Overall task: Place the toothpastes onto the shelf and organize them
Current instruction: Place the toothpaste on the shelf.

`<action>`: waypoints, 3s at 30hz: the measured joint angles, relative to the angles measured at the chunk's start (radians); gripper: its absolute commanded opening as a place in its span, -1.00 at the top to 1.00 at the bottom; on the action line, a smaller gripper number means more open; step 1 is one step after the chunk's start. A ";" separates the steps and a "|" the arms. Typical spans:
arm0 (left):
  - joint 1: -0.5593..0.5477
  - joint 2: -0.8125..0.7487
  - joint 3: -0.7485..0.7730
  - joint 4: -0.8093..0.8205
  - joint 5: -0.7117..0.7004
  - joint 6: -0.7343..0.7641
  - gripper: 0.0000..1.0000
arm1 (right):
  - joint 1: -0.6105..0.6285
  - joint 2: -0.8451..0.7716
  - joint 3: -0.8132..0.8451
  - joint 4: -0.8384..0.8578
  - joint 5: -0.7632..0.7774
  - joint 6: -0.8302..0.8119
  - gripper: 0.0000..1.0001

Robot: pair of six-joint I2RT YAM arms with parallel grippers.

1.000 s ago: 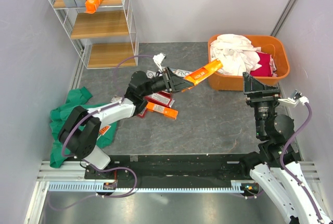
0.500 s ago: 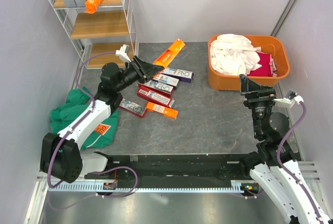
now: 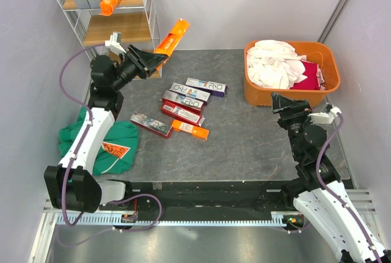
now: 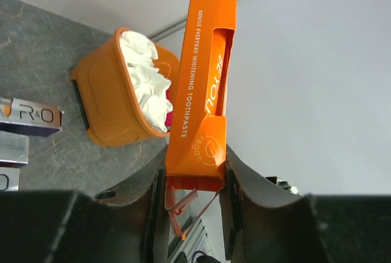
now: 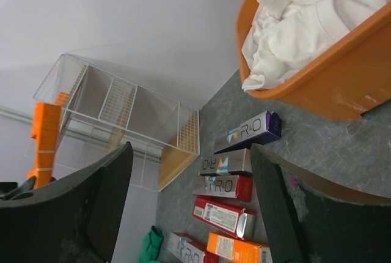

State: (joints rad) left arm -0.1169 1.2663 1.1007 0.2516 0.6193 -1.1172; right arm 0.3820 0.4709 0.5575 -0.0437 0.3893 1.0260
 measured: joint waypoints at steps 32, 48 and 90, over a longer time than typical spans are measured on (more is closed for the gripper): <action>0.377 0.358 0.618 -0.169 0.088 -0.118 0.37 | 0.000 0.027 -0.033 -0.102 -0.038 0.003 -0.71; 0.341 0.533 0.862 -0.414 0.050 -0.073 0.36 | 0.000 0.017 -0.060 -0.137 -0.052 0.003 -0.70; 0.244 0.710 1.102 -0.525 -0.254 -0.083 -0.32 | 0.000 0.001 -0.062 -0.185 -0.024 -0.006 -0.73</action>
State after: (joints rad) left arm 0.1272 1.9762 2.2032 -0.2737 0.3653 -1.1999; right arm 0.3820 0.4717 0.4957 -0.2283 0.3649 1.0195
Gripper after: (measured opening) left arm 0.460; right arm 0.863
